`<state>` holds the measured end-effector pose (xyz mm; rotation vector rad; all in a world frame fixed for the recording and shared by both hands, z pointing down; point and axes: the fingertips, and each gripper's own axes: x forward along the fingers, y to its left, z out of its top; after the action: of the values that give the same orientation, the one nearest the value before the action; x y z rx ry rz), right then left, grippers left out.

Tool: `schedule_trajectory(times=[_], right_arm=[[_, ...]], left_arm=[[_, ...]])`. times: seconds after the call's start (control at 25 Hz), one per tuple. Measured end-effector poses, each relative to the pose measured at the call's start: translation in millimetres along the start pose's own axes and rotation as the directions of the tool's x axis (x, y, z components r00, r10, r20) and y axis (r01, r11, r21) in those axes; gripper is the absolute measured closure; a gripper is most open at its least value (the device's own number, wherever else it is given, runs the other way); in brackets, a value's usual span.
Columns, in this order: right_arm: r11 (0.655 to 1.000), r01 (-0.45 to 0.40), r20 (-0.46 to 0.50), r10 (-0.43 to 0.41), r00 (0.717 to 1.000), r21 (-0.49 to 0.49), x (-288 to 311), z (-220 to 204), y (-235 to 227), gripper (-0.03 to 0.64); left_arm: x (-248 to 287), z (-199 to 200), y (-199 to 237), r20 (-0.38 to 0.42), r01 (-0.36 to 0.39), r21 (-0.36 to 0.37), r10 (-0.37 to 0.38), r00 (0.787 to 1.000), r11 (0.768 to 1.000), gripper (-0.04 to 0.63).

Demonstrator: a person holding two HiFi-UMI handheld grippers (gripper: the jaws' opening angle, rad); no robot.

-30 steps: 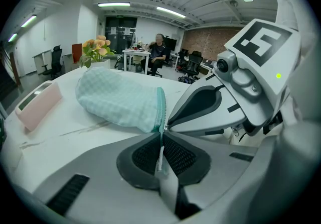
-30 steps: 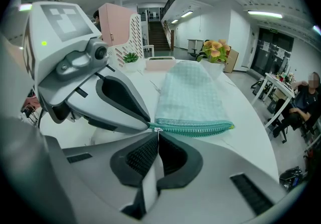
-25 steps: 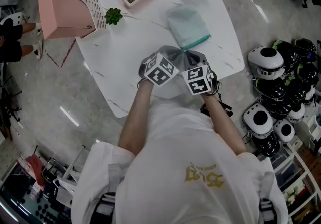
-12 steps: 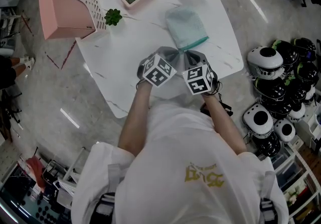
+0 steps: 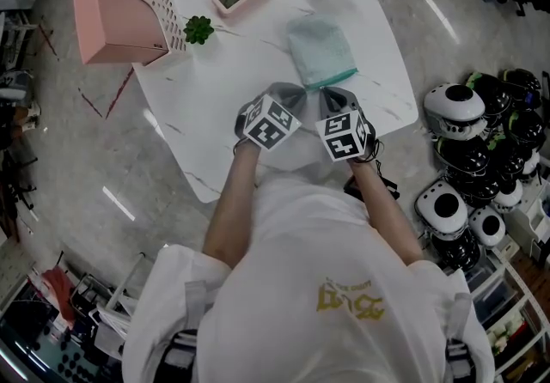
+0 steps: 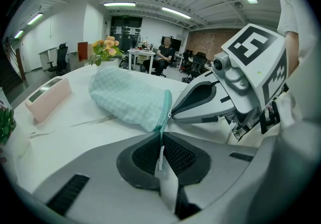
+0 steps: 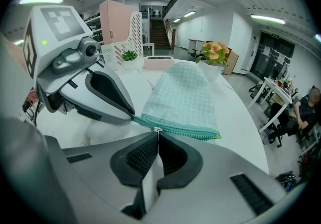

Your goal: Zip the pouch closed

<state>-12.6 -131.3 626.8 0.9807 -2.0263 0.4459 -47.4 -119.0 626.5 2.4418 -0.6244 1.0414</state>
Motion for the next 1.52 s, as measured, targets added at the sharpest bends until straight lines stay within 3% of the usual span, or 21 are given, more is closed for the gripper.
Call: schedule_trajectory(times=[1.52], right_arm=[[0.993,0.114,-0.065,-0.113,0.991,0.021,-3.2,-21.6,-54.9,0.598]], left_arm=[[-15.1,-12.7,11.2,0.012,-0.044,-0.047,0.045,0.999,0.998,0.558]])
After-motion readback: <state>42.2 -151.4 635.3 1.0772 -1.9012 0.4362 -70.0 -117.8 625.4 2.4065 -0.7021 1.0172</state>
